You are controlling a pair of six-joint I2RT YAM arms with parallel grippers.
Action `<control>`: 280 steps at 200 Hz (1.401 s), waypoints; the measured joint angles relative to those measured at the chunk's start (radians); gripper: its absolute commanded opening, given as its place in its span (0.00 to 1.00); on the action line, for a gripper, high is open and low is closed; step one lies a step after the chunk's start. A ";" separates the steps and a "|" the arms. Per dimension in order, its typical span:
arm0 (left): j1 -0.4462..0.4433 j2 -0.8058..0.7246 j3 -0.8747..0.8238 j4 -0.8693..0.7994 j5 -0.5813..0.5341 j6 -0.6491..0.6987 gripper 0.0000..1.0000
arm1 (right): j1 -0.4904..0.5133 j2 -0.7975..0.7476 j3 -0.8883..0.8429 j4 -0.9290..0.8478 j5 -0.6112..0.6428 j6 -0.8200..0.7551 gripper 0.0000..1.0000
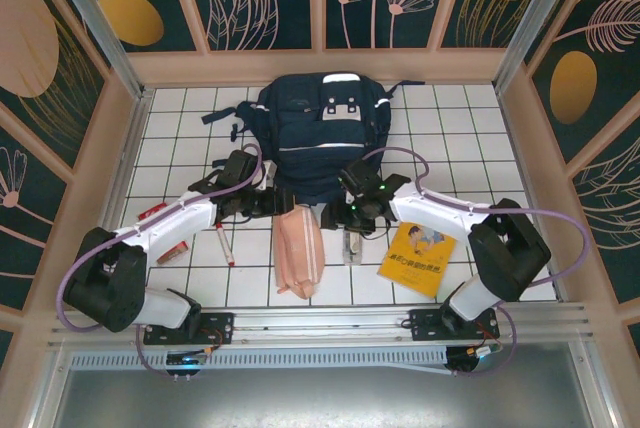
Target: Pack books, pencil case, and school supplies into a backpack
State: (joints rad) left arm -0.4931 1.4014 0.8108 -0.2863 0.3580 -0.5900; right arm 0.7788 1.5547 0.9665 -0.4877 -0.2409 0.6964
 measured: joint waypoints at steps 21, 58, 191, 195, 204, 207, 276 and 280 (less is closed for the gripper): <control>0.000 0.002 0.002 0.011 -0.005 -0.033 0.56 | -0.011 -0.026 0.000 -0.037 0.071 -0.001 0.71; 0.000 0.083 0.124 0.025 -0.065 -0.112 0.57 | -0.178 -0.159 0.000 -0.036 0.112 -0.011 0.70; -0.216 0.629 0.957 -0.027 -0.224 0.339 0.61 | -0.791 -0.264 -0.051 0.179 0.013 -0.040 0.76; -0.223 0.663 0.993 -0.042 -0.241 0.360 0.61 | -0.793 -0.261 -0.051 0.184 0.003 -0.040 0.76; -0.235 0.725 1.064 -0.065 -0.277 0.392 0.62 | -0.794 -0.254 -0.052 0.202 -0.016 -0.042 0.76; -0.240 0.747 1.086 -0.071 -0.290 0.402 0.62 | -0.795 -0.250 -0.052 0.208 -0.022 -0.044 0.76; -0.280 1.003 1.328 -0.268 -0.498 0.517 0.69 | -0.810 -0.120 -0.051 0.285 -0.153 -0.105 0.73; -0.279 1.004 1.323 -0.274 -0.505 0.521 0.69 | -0.811 -0.114 -0.051 0.290 -0.159 -0.106 0.73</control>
State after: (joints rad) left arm -0.7723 2.4050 2.1342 -0.5606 -0.1474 -0.0689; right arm -0.0326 1.4410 0.9154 -0.1978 -0.4000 0.5907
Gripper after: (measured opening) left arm 0.688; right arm 0.732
